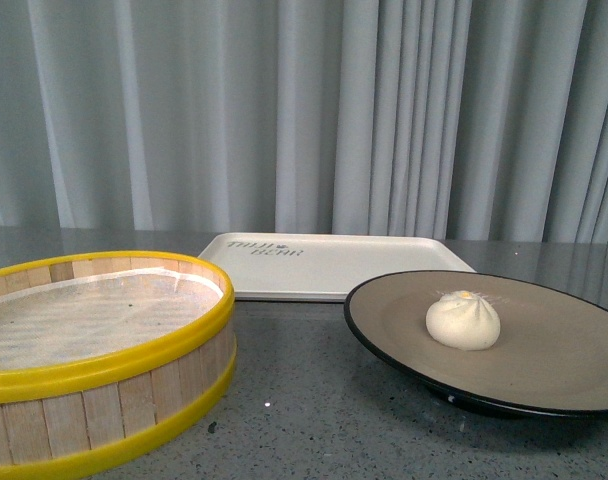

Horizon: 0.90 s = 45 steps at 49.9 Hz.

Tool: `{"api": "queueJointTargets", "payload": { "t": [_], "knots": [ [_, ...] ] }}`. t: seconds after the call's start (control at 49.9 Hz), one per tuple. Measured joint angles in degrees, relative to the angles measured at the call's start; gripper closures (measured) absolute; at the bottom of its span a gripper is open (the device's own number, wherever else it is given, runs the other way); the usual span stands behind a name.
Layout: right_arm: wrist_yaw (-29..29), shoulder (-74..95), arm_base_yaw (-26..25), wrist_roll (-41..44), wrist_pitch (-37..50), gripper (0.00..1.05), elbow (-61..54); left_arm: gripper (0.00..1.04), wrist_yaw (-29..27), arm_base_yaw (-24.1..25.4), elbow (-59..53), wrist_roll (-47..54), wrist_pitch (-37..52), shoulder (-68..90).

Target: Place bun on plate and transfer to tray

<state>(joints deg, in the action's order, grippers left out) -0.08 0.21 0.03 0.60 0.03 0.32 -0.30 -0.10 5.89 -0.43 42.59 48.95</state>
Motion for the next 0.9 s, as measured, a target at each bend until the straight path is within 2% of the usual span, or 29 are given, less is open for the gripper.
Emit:
{"api": "queueJointTargets", "payload": {
  "t": [0.2,0.281,0.561,0.902],
  "knots": [
    [0.0,0.0,0.0,0.0,0.0,0.08,0.0,1.01,0.2,0.0,-2.3,0.0,-4.4,-6.8],
    [0.0,0.0,0.0,0.0,0.0,0.08,0.0,1.01,0.2,0.0,-4.3,0.0,-2.9,-7.9],
    [0.0,0.0,0.0,0.0,0.0,0.08,0.0,1.01,0.2,0.0,-4.4,0.0,-14.2,-20.3],
    [0.0,0.0,0.0,0.0,0.0,0.08,0.0,1.01,0.2,0.0,-4.4,0.0,-23.2,-29.7]
  ]
}}
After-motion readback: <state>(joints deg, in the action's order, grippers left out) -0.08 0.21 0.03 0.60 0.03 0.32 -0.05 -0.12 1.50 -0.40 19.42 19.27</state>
